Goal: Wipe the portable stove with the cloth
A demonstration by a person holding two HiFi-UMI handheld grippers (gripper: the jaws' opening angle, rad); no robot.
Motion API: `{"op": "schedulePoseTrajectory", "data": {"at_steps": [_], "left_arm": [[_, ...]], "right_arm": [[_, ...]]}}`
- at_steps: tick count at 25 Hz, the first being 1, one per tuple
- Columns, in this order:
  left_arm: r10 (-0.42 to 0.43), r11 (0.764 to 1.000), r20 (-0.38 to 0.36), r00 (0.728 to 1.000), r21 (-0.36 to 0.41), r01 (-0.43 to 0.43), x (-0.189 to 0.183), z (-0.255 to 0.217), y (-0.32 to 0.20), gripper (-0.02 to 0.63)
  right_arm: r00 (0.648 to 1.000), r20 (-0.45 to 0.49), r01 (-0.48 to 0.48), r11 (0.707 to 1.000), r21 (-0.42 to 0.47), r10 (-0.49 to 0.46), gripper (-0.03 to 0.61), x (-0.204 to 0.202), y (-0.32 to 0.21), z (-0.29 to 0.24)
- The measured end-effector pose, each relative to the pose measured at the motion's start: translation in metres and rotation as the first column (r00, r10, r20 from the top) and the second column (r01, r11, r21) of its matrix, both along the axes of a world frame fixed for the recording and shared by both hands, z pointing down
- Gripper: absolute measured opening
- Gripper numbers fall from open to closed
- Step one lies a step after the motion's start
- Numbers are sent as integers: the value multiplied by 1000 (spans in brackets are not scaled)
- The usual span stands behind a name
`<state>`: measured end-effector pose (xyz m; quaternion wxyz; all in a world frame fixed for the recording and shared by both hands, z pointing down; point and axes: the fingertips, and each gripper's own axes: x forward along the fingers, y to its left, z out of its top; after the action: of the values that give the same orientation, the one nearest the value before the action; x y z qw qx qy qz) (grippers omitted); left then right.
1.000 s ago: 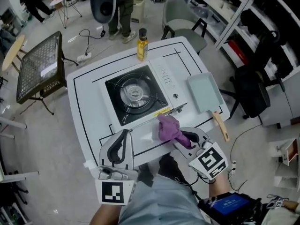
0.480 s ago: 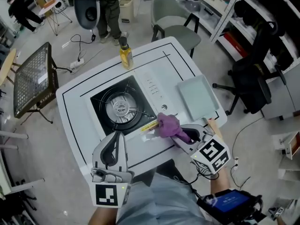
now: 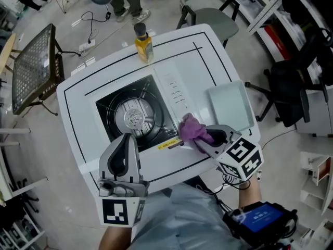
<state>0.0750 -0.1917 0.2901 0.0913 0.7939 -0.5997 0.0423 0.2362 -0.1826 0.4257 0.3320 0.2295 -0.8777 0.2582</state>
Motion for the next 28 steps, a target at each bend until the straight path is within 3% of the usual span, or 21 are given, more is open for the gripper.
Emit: {"op": "schedulePoseTrajectory", "data": {"at_steps": [2,8,28], "left_arm": [[-23,999,-1,1000,-29,23,-5,8,-5,18],[-64,998,-27,998,14,64,-6,-1,-27,18],[-225,974,33,974,-19,226,-35,1,-38,18]], "right_arm": [[1000,1,3,1000,-6,-3,109,-2,-11,2],[1000,-8,26,1000,4,-26,109,-9,-44,2],[996,-39,88,994,60,-86,110,-46,-124,4]]}}
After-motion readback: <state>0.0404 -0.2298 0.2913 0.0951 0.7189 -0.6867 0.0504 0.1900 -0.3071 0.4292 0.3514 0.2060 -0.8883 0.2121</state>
